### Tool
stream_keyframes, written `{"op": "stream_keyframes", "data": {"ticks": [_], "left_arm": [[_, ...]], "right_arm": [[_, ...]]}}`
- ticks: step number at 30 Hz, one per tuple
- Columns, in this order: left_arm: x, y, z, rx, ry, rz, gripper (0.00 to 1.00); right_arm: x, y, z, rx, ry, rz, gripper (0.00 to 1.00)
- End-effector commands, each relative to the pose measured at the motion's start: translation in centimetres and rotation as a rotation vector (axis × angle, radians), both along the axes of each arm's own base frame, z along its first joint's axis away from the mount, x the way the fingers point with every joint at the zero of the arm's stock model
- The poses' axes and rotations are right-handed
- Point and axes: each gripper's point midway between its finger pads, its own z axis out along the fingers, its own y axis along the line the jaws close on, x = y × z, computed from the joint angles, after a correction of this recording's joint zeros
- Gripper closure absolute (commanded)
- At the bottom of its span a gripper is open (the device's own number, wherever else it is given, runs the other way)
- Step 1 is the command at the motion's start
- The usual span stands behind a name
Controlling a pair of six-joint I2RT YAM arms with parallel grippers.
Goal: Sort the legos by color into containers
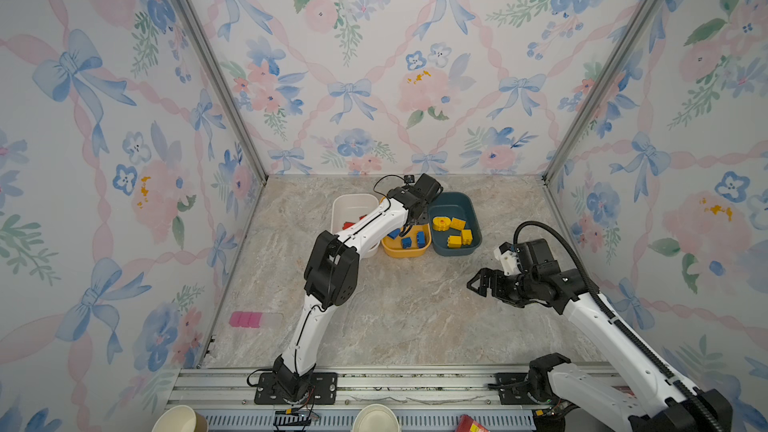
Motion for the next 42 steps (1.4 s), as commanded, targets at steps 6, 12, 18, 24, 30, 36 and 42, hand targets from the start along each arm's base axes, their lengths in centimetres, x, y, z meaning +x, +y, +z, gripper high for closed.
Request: {"op": "stream_keyframes", "data": {"ticks": [6, 12, 18, 24, 30, 36, 42], "left_arm": [[0.8, 0.9, -2.6, 0.054, 0.037, -0.012, 0.68], [0.8, 0.8, -2.4, 0.053, 0.032, -0.013, 0.43], [0.6, 0.8, -1.2, 0.055, 0.008, -0.014, 0.29], [0.0, 0.9, 0.9, 0.087, -0.046, -0.021, 0.23], [-1.6, 2.2, 3.9, 0.144, -0.157, -0.011, 0.17], [-3.9, 5.7, 5.9, 0.176, -0.264, 0.028, 0.08], [-6.0, 10.3, 7.3, 0.169, -0.366, 0.083, 0.02]], "right_arm": [[0.6, 0.1, 0.4, -0.010, -0.012, -0.016, 0.03], [0.6, 0.0, 0.4, -0.015, -0.015, -0.014, 0.03], [0.6, -0.1, 0.3, -0.020, -0.020, -0.014, 0.03], [1.1, -0.3, 0.7, -0.039, -0.040, -0.009, 0.03], [3.0, -1.3, 1.7, -0.079, -0.095, -0.021, 0.03], [6.0, -2.8, 3.0, -0.150, -0.174, -0.040, 0.03], [9.2, -4.3, 4.1, -0.214, -0.258, -0.061, 0.03]]}}
